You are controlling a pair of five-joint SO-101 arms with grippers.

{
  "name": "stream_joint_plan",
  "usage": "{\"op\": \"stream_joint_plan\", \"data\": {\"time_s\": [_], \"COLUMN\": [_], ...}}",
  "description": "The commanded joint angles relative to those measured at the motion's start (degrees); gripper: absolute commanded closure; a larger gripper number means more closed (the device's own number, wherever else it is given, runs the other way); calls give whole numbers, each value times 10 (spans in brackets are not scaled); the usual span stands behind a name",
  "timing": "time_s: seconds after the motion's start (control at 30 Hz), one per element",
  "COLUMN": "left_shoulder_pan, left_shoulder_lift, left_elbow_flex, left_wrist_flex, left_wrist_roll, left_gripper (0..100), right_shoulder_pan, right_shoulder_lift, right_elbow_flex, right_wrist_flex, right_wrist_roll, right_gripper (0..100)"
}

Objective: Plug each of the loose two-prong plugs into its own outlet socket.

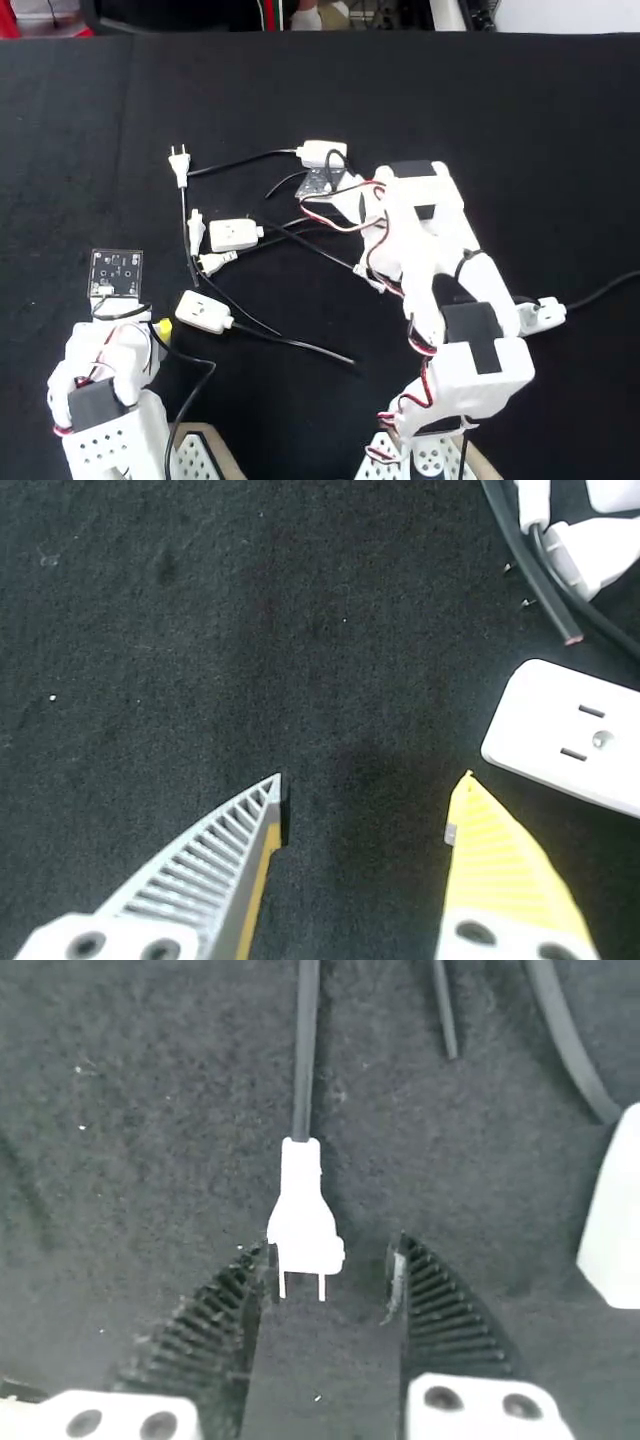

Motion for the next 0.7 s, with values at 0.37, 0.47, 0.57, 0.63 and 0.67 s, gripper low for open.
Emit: {"op": "stream_joint_plan", "data": {"time_s": [0.37,0.47,0.57,0.63,0.67], "left_shoulder_pan": [0,0,0,0,0], "left_shoulder_lift": [-2,-2,-2,-2,-2], "left_elbow_flex": [-1,-1,-1,-1,-1], "left_wrist_flex": [2,2,2,2,2], "left_wrist_roll": [-4,-4,-4,-4,-4], "left_gripper": [737,737,737,737,737], "right_shoulder_pan": [13,-3,-5,-7,-9], "right_shoulder_lift": [98,95,89,81,78], "right_elbow_flex": [-11,6,10,25,33], "right_wrist_flex": [-57,-57,-56,-56,-56], "right_wrist_roll": [13,12,11,11,11], "right_gripper": [819,819,819,819,819]}}
